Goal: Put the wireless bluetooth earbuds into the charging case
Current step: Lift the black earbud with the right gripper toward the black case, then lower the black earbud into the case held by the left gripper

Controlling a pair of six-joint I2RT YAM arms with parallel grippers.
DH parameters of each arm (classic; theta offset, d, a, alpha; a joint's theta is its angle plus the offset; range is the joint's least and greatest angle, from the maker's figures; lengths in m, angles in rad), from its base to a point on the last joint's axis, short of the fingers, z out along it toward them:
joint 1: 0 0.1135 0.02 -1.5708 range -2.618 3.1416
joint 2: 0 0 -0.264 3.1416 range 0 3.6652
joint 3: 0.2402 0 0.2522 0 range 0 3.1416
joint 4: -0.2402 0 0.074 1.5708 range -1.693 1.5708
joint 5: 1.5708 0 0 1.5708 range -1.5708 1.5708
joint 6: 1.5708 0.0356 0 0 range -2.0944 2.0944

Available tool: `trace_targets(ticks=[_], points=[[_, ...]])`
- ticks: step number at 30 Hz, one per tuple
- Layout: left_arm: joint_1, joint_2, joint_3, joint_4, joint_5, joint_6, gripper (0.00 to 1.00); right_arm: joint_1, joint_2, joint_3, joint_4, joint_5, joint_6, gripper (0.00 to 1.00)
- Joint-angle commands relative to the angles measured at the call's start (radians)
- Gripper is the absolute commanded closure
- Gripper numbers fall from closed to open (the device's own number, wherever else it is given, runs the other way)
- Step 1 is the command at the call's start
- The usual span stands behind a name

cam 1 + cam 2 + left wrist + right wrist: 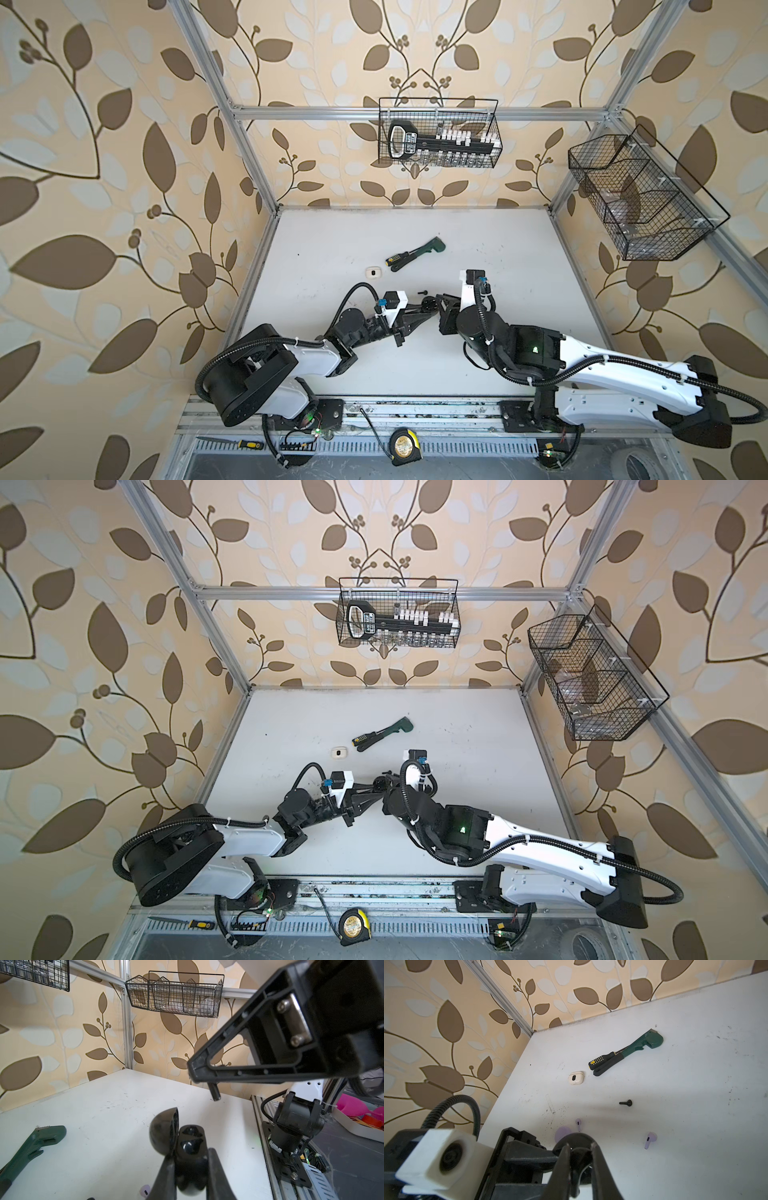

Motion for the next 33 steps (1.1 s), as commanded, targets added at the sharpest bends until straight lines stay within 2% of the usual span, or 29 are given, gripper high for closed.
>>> trace_targets(ticks=[1,10,33], points=[[0.001,-0.038,0.013,0.086,0.032,-0.006,1.0,0.011,0.035,0.029,0.036,0.074,-0.004,0.83],[0.001,-0.046,0.01,0.087,0.026,-0.008,1.0,0.028,0.058,-0.005,0.09,0.153,-0.013,0.84],[0.001,-0.084,0.032,0.008,0.011,-0.04,1.0,0.034,0.083,-0.068,0.166,0.16,0.003,0.85]])
